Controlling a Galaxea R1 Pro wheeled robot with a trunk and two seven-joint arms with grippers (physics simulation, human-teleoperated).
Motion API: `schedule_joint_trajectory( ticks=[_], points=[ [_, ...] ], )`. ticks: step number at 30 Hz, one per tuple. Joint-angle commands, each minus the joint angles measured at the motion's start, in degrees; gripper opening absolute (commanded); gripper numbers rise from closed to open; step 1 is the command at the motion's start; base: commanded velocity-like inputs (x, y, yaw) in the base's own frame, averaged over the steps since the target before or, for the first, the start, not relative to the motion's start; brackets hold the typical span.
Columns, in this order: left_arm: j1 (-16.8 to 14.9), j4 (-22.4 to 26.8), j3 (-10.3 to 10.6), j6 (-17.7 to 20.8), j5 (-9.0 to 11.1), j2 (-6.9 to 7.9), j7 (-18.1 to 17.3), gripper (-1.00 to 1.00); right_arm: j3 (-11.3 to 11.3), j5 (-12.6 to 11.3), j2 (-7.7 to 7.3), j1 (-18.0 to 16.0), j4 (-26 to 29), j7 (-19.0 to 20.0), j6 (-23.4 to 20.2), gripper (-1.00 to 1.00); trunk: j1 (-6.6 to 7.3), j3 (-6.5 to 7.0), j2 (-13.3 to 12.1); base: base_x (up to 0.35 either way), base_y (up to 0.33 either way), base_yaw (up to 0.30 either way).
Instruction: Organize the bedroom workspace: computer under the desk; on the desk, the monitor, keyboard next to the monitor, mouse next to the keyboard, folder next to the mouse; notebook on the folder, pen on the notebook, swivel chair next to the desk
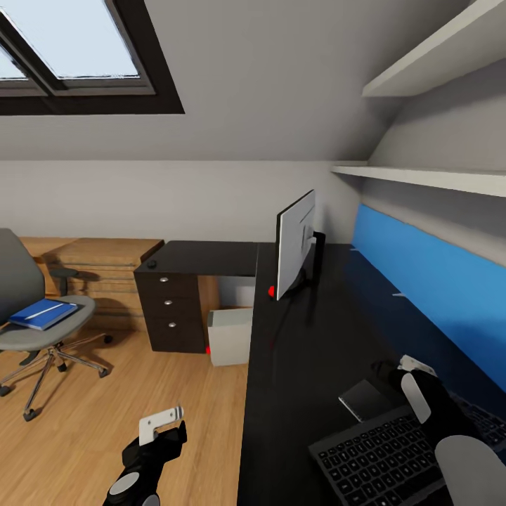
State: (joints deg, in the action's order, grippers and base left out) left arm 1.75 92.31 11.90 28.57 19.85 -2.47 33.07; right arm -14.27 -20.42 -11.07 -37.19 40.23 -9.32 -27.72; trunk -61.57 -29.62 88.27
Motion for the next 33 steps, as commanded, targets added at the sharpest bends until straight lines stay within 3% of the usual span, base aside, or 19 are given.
schedule_joint_trajectory(
  ticks=[1,27,33],
  points=[
    [0.0,0.1,0.1,0.1,0.5,0.0,0.5,1.0,0.0,-1.0,-0.01,0.0,-2.0,-0.4,-0.2,1.0,-0.01,-0.06,0.0,0.0,0.0,0.0],
    [0.0,-0.4,0.0,0.0,0.5,0.27,0.2,1.0,0.0,-1.0,-0.04,0.0,-1.9,-0.4,-0.1,1.0,-0.01,-0.06,0.0,-0.05,0.0,0.0],
    [0.0,-0.6,0.0,0.1,0.5,0.27,0.2,1.0,0.0,-1.0,-1.33,0.0,-1.7,-0.4,0.1,1.0,-0.01,-0.06,0.0,-0.181,0.0,0.0]
  ],
)
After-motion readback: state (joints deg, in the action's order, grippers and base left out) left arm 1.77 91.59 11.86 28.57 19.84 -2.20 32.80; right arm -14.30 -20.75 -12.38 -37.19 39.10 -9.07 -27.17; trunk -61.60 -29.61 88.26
